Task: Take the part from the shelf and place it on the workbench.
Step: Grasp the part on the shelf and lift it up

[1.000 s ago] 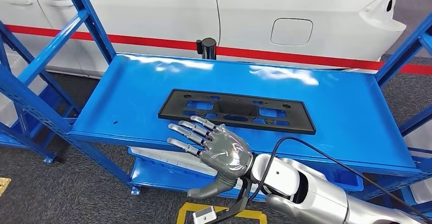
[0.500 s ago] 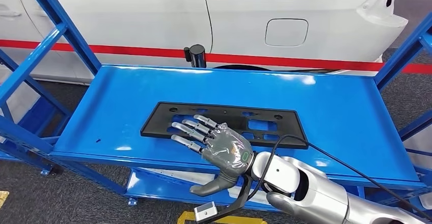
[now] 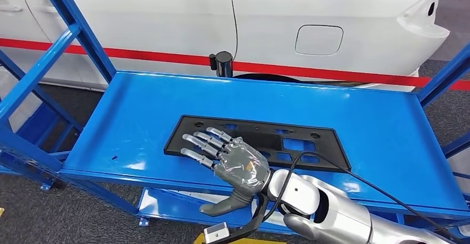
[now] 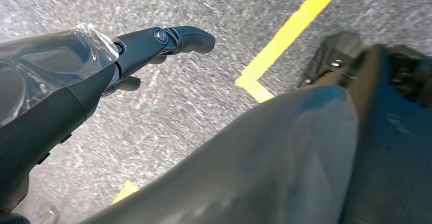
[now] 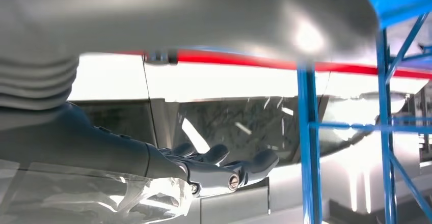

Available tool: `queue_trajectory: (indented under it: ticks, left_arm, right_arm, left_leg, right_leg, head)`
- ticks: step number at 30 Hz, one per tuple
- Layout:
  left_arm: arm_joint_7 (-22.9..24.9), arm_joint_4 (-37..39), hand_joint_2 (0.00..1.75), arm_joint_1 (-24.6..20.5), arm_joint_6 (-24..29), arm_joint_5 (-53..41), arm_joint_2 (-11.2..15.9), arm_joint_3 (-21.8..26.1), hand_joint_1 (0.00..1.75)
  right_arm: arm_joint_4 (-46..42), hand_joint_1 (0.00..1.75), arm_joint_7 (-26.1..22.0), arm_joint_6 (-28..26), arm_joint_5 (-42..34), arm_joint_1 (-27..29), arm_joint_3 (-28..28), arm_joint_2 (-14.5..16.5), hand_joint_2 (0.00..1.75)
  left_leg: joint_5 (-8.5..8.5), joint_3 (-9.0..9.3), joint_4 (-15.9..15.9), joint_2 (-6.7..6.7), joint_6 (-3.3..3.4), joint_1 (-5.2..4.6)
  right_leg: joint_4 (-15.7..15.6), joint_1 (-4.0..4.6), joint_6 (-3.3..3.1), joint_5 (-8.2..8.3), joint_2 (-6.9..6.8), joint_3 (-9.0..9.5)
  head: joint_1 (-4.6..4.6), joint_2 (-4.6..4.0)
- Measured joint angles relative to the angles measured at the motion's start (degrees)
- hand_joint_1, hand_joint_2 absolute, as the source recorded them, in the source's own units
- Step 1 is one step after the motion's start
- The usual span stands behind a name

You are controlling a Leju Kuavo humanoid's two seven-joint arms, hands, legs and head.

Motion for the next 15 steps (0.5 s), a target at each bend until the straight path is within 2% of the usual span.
queue_trajectory:
  ticks: [1,2,3,4,5,6,10,11,13,15]
  left_arm:
    - [0.2,0.1,0.0,0.0,-0.2,-0.7,0.7,-0.4,0.0]
    - [0.4,0.1,0.0,0.0,-0.4,-1.4,1.5,-0.8,0.0]
    - [0.4,0.1,0.0,0.0,-0.5,-1.7,2.0,-1.0,0.0]
    - [0.4,0.1,0.0,0.0,-0.6,-1.9,2.3,-1.2,0.0]
    - [0.4,0.1,0.0,-0.2,-0.6,-2.0,2.5,-1.3,0.0]
    - [0.4,0.2,0.0,-0.3,-0.6,-2.2,2.7,-1.5,0.0]
    - [0.4,0.2,0.0,-0.6,-0.7,-2.7,2.9,-2.0,0.0]
    - [0.4,0.2,0.0,-0.7,-0.7,-2.9,2.9,-2.0,0.0]
    - [0.3,0.2,0.0,-1.0,-0.7,-3.1,2.9,-2.1,0.0]
    - [0.3,0.2,0.0,-1.3,-0.8,-3.2,2.9,-2.2,0.0]
  right_arm:
    - [0.6,0.0,0.2,-0.2,-0.2,0.3,0.3,0.5,1.31]
    - [1.2,0.0,0.4,-0.4,-0.4,0.7,0.5,1.0,1.75]
    - [1.8,0.0,0.6,-0.2,-0.7,0.9,0.7,1.2,1.75]
    - [2.3,0.0,0.6,0.0,-0.9,0.9,0.7,1.4,1.75]
    - [2.9,0.0,0.7,0.3,-1.1,0.9,0.8,1.6,1.75]
    - [3.4,0.0,0.8,0.7,-1.4,0.9,0.8,1.8,1.75]
    - [5.7,0.0,1.4,3.1,-2.6,0.5,1.1,2.4,1.75]
    - [6.3,0.0,1.6,3.7,-3.0,0.2,1.2,2.5,1.75]
    - [7.6,0.0,2.2,4.9,-3.7,-0.5,1.2,2.8,1.75]
    - [9.3,0.0,2.8,5.9,-4.3,-1.1,1.4,3.0,1.75]
  left_leg:
    - [-0.12,0.4,-0.3,-0.06,0.16,0.32]
    - [-0.3,0.83,-0.5,-0.15,0.17,0.65]
    - [-0.62,1.1,-0.3,-0.29,-0.11,0.83]
    - [-0.91,1.31,-0.2,-0.4,-0.49,0.92]
    - [-1.17,1.43,0.0,-0.49,-0.85,0.92]
    - [-1.34,1.48,0.2,-0.56,-1.21,0.89]
    - [-1.56,1.48,0.3,-0.59,-2.05,1.09]
    - [-2.29,1.02,1.3,-0.5,-2.27,1.2]
    - [-5.41,-1.69,7.2,-0.31,-2.69,1.29]
    - [-9.01,-5.8,15.8,-0.2,-2.91,1.27]
  right_leg:
    - [3.3,-0.15,0.45,-0.79,-0.02,-2.13]
    - [5.4,-0.39,0.87,-0.81,-0.04,-3.76]
    - [2.6,-0.67,1.15,1.65,-0.07,-3.02]
    - [-1.6,-0.81,1.34,3.75,-0.02,-1.28]
    - [-4.8,-0.87,1.34,5.1,0.07,0.12]
    - [-6.6,-0.84,1.12,5.7,0.18,0.93]
    - [-7.0,-0.45,-0.44,5.82,0.36,1.03]
    - [-7.1,-0.49,-0.75,5.9,0.35,1.06]
    - [-7.1,-0.53,-1.13,5.96,0.29,1.1]
    - [-7.1,-0.35,-1.32,5.93,0.19,1.07]
  head:
    - [0.03,0.0]
    - [0.07,0.0]
    - [0.07,0.0]
    - [0.07,0.0]
    - [0.07,0.0]
    - [0.06,0.0]
    - [0.03,0.0]
    - [0.01,0.0]
    - [-0.03,0.0]
    - [-0.04,0.0]
